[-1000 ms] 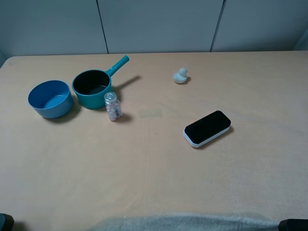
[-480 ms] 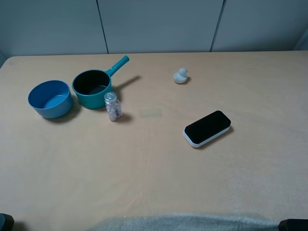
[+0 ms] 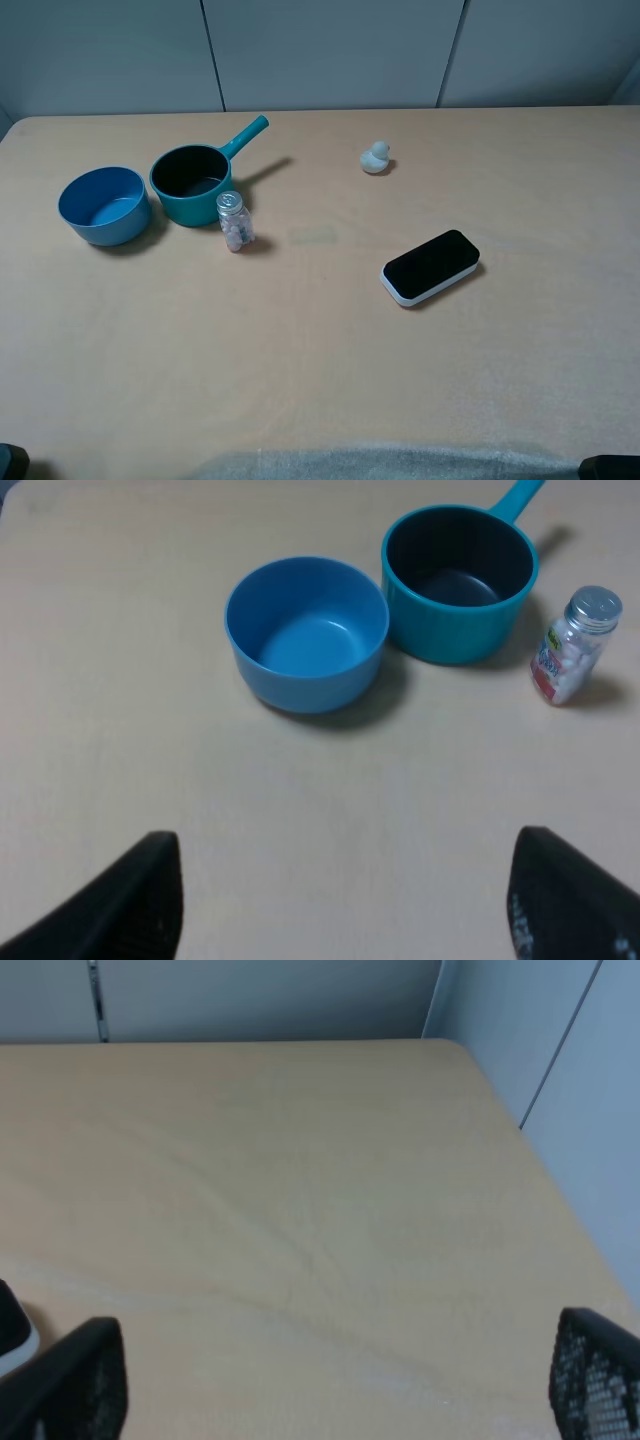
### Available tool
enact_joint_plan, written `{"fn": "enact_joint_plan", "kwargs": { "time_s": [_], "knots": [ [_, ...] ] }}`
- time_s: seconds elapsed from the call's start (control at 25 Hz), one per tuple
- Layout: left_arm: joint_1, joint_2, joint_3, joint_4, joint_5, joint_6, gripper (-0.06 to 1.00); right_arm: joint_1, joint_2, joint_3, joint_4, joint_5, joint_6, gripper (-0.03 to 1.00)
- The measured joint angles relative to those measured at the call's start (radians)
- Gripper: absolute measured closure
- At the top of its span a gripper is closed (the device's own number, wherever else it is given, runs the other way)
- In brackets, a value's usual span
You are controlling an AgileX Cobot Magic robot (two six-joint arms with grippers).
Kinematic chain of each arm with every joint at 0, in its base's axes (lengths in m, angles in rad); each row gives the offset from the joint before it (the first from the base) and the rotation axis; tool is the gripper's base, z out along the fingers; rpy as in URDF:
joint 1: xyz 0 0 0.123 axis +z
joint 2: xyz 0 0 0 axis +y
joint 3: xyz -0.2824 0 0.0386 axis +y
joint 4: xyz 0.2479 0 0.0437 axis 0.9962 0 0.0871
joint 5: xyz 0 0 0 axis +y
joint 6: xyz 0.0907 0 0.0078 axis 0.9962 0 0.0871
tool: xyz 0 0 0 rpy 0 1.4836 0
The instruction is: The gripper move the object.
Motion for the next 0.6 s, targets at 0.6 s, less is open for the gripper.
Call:
{"fn": "enact_joint_plan", "kwargs": {
  "time_s": [0.6],
  "knots": [
    [0.0, 0.0, 0.0, 0.0, 0.0, 0.0, 0.2, 0.0, 0.0, 0.0, 0.0, 0.0, 0.0, 0.33]
  ]
}}
